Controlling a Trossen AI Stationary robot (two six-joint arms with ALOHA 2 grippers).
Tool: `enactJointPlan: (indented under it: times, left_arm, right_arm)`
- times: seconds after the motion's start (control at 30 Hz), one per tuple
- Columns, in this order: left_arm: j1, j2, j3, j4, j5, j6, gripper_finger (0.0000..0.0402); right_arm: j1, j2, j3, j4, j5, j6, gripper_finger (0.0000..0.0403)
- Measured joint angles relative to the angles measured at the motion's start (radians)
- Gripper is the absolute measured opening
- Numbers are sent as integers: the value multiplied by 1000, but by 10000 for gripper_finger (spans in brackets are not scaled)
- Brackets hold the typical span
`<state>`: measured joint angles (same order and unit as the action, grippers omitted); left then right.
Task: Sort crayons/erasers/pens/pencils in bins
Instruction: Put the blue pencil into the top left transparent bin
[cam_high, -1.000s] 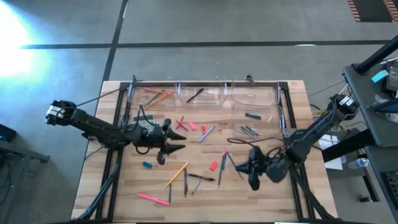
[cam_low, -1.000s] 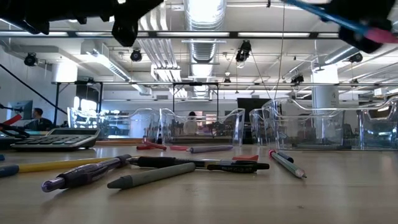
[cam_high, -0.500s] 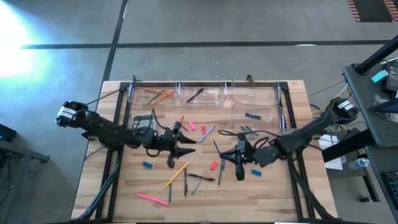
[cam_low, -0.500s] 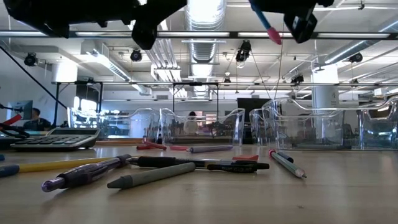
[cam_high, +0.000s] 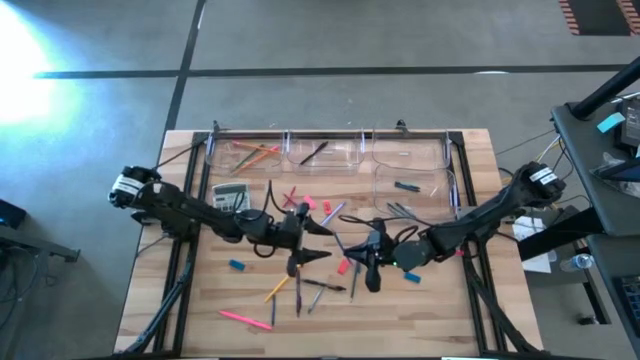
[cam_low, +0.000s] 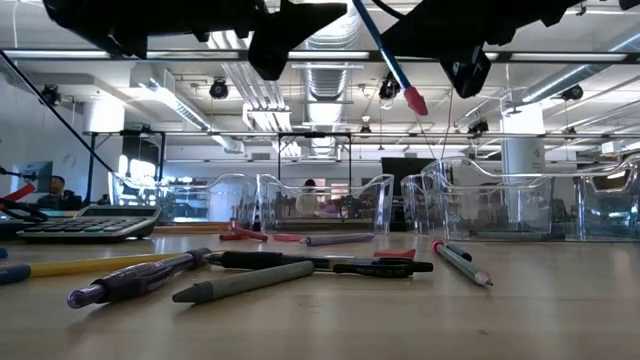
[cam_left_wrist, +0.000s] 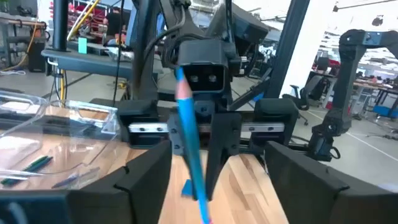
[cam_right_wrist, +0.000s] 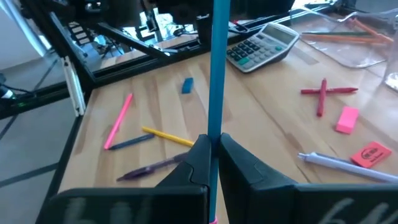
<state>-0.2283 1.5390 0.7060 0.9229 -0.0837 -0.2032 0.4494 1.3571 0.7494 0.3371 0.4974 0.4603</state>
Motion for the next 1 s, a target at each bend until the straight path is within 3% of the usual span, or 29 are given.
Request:
enactJointPlan:
  times: [0.2, 0.53, 1.0]
  left_arm:
    - [2, 11, 33, -61, -25, -2, 271]
    - [6, 12, 32, -58, -114, -3, 266]
    - [6, 12, 43, -37, -137, 8, 140]
  right_arm:
    - [-22, 5, 1, 25, 0, 0, 9]
    - [-35, 5, 2, 63, -7, -16, 9]
    - [-53, 5, 3, 97, -38, -34, 9]
